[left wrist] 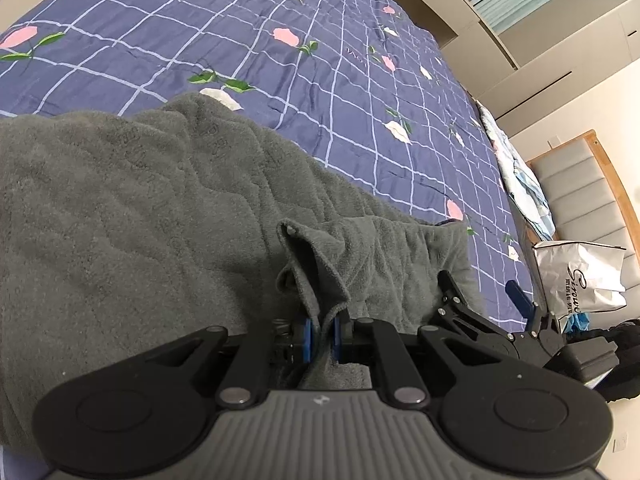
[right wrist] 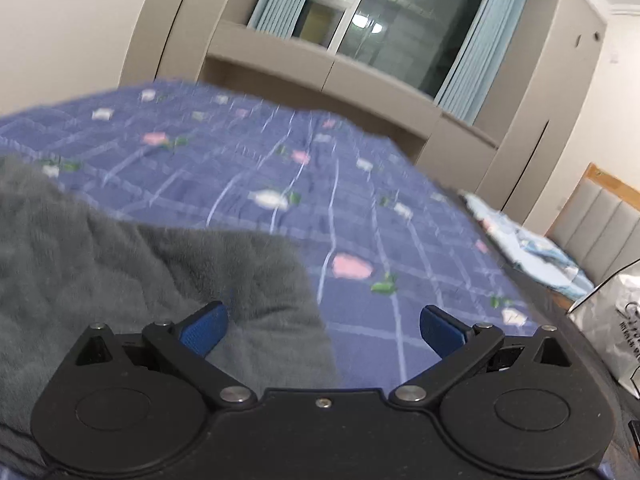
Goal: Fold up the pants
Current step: 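Lay the cuff over the pants with the left gripper and open it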
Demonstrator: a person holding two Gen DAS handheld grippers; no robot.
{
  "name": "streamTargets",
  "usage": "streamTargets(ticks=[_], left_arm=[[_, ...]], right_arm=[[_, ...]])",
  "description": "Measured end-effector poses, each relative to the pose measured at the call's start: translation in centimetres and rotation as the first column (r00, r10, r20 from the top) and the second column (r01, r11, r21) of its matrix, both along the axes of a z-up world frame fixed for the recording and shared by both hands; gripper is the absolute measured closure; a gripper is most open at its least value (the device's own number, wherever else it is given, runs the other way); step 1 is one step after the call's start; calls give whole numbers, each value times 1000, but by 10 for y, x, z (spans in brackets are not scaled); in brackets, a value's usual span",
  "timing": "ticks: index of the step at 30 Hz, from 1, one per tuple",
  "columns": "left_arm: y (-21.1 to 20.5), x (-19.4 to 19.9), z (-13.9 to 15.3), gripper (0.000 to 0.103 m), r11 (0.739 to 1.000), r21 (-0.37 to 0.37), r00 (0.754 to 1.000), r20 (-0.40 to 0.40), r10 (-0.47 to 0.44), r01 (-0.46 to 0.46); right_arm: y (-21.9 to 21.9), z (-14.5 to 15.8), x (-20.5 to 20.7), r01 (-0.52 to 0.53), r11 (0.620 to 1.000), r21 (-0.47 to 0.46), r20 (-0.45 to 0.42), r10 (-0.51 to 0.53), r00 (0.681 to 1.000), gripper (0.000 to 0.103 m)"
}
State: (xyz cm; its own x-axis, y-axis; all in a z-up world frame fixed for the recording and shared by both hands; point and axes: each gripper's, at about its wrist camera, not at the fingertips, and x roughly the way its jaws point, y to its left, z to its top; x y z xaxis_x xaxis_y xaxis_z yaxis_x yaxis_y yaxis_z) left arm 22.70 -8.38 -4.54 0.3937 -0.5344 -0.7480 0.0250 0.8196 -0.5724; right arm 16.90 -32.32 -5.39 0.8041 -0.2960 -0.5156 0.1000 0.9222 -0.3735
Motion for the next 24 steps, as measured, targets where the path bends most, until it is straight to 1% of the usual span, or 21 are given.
streamTargets(ticks=[3,7,11,15,19,21,24], left_arm=[[2,-3,8,94,1000,-20,1000,6,-2,2],[6,-9,24,94,999,-50,1000,18,-7,8],[17,-17,42,94,997,-79,999,42,-10,14],[37,-27,55,94,998,-65,998,61,-9,13],[63,-35,52,94,1000,-23,998,58,13,-11],[74,-35,43,94,999,-9,999,36,34,-34],[77,-32,28,94,999,16,999,25,41,-41]], right_arm=[[2,9,-5,-1,1000,6,13,1,1000,1],[13,18,-15,-45,999,-12,20,45,999,1],[28,35,-26,-82,997,3,52,82,995,1],[48,48,-38,-141,990,25,80,138,987,1],[70,51,-45,-212,976,43,74,209,975,1],[80,45,-46,-241,970,41,54,239,970,1],[91,33,-44,-254,967,30,13,253,967,1]])
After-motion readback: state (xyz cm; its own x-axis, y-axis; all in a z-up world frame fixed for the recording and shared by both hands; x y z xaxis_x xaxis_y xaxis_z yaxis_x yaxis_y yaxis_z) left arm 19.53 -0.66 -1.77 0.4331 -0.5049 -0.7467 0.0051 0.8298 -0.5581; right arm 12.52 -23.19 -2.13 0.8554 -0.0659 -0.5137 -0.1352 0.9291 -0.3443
